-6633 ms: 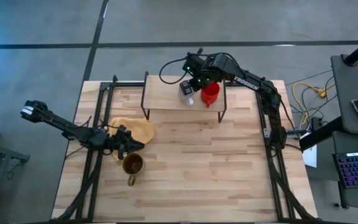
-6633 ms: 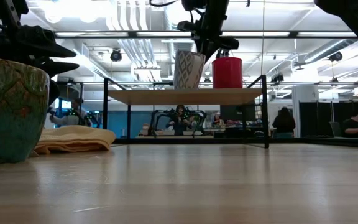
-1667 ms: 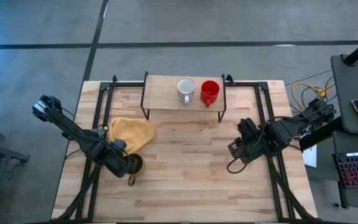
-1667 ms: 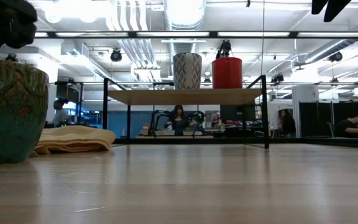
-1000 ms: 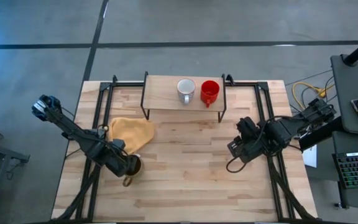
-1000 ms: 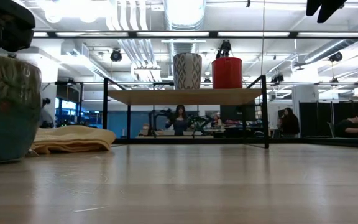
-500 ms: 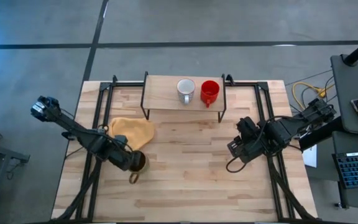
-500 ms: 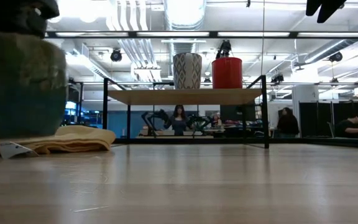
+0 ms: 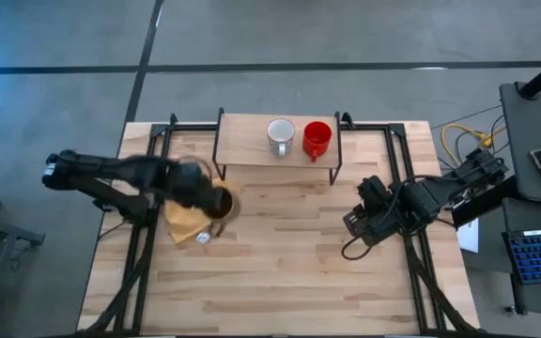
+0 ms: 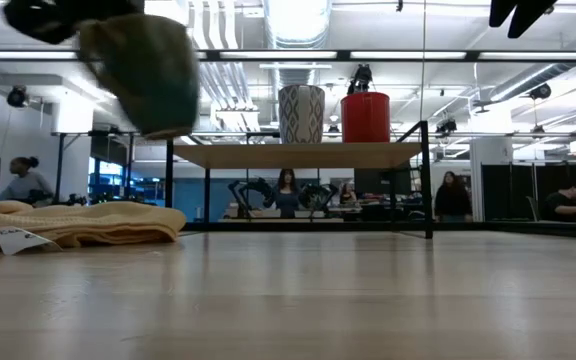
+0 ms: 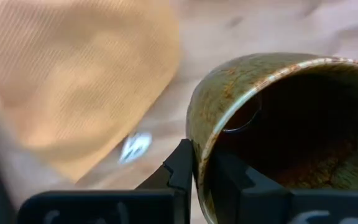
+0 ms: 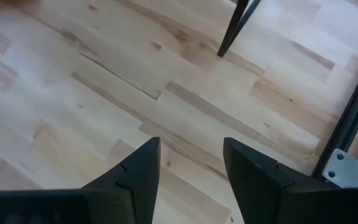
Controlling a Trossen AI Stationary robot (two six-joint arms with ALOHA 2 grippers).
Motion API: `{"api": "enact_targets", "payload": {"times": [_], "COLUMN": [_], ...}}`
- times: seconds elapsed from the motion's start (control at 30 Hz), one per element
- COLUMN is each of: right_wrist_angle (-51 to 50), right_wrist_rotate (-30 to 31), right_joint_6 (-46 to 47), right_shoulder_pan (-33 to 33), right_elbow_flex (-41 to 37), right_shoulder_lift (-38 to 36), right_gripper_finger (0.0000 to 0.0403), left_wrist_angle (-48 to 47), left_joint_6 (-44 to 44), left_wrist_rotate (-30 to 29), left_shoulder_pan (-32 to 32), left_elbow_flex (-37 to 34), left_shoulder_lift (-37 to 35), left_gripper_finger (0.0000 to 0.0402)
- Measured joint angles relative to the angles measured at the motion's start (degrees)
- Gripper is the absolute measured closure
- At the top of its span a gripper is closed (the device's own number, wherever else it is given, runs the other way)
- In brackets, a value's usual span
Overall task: Stack small to large cups/mugs on shelf
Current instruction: Put the brown mug on the shelf
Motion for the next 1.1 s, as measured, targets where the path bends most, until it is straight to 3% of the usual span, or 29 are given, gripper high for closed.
{"api": "enact_targets", "payload": {"times": [0.3,0.63,0.87,1.1], "right_wrist_angle": [0.15,0.37,0.48,0.48], "right_wrist_rotate": [2.54,3.94,4.95,5.18], "right_joint_6": [0.7,1.23,2.94,2.98], "right_shoulder_pan": [0.0,0.0,0.0,0.0], "right_elbow_flex": [-0.02,-0.02,-0.02,-0.02], "right_shoulder_lift": [0.0,0.0,0.0,0.02], "right_gripper_finger": [0.0234,0.0234,0.0234,0.0234], "left_wrist_angle": [0.9,0.47,-10.72,-11.25], "left_joint_6": [15.57,31.38,38.02,40.4], "left_wrist_rotate": [0.62,4.47,5.89,8.32], "left_shoulder_pan": [18.01,34.17,40.21,42.04], "left_elbow_flex": [8.3,22.66,32.67,42.22], "left_shoulder_lift": [2.06,13.82,23.61,29.8], "left_gripper_finger": [0.0387,0.0387,0.0387,0.0387]}}
